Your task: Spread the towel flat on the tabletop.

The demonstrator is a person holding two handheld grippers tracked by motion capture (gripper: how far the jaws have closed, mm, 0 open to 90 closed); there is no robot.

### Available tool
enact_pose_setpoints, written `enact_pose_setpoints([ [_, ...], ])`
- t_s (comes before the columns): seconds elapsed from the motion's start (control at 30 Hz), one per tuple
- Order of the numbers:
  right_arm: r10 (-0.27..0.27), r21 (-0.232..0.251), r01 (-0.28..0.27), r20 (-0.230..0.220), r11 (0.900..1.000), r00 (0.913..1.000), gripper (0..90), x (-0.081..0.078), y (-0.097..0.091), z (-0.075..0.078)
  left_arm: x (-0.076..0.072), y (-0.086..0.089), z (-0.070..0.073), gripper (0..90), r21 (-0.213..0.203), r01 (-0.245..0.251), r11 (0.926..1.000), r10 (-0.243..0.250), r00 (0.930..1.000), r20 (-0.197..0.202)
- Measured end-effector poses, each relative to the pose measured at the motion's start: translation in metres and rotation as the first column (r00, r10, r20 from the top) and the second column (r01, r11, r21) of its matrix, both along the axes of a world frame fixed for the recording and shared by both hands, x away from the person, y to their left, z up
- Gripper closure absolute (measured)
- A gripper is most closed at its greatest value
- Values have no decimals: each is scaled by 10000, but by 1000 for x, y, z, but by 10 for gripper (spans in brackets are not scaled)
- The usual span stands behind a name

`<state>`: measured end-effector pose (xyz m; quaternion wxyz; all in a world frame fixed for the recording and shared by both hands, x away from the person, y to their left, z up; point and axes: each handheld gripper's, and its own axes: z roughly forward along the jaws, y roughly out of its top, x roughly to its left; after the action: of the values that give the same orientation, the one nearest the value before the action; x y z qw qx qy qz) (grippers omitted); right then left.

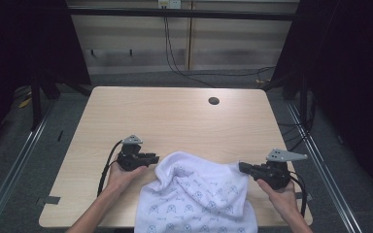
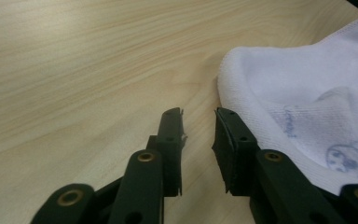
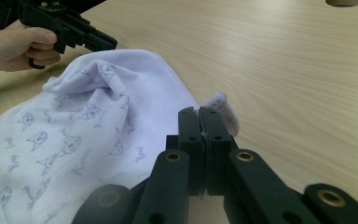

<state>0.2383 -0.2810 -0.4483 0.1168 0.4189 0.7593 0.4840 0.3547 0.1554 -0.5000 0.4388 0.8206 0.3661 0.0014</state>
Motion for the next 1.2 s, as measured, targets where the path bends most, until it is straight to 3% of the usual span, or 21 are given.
enact_pose_setpoints([
  [0.07,32,-61,-32,71,10000,10000,888,1,2,0,-3,-6,0,661,-384,324,9987,-334,9991,-248],
  [0.13,96,-89,-96,39,9999,9999,888,1,2,-1,-10,-15,3,603,-570,896,9943,-902,9959,-73],
  [0.23,103,-68,-103,30,9999,9999,887,2,3,-1,-18,-30,5,544,-394,1507,9878,-1508,9886,10],
  [0.3,106,-54,-106,-9,9999,9999,887,1,4,-2,-26,-40,5,523,-23,1650,9863,-1648,9858,311],
  [0.37,172,-64,-172,21,9998,9998,887,1,4,-2,-33,-50,7,492,-6,2054,9787,-2052,9780,387],
  [0.43,189,-58,-189,6,9998,9998,887,0,3,-2,-38,-58,8,469,240,2121,9770,-2132,9751,612],
  [0.5,189,-64,-189,-1,9998,9998,887,0,3,-3,-39,-61,7,548,323,2368,9710,-2386,9680,779],
  [0.53,165,-55,-165,-15,9998,9999,887,0,2,-3,-40,-62,8,592,397,2337,9715,-2364,9675,892],
  [0.57,160,-63,-160,-29,9999,9999,887,0,2,-3,-39,-62,8,660,266,2442,9694,-2456,9654,879],
  [0.6,164,-70,-164,-6,9998,9999,886,0,1,-3,-39,-60,9,748,219,2410,9703,-2419,9648,1028],
  [0.67,125,-72,-125,3,9999,9999,886,0,0,-3,-37,-53,14,822,43,2223,9750,-2213,9683,1162],
  [0.77,40,-23,-40,23,10000,10000,886,1,-4,-2,-30,-33,22,848,-245,1714,9849,-1672,9784,1219],
  [0.87,-47,113,44,226,9999,9997,886,2,-8,1,-27,-17,29,856,-826,1381,9870,-1284,9853,1122],
  [1.0,-324,209,317,381,9993,9987,888,7,-16,9,-27,1,39,863,-779,1216,9895,-1097,9838,1419],
  [1.1,-544,313,523,676,9981,9962,888,15,-22,19,-25,12,48,866,-457,1042,9935,-953,9816,1657],
  [1.2,-660,631,591,1143,9963,9913,889,25,-27,32,-20,28,64,870,-943,689,9932,-484,9777,2045],
])
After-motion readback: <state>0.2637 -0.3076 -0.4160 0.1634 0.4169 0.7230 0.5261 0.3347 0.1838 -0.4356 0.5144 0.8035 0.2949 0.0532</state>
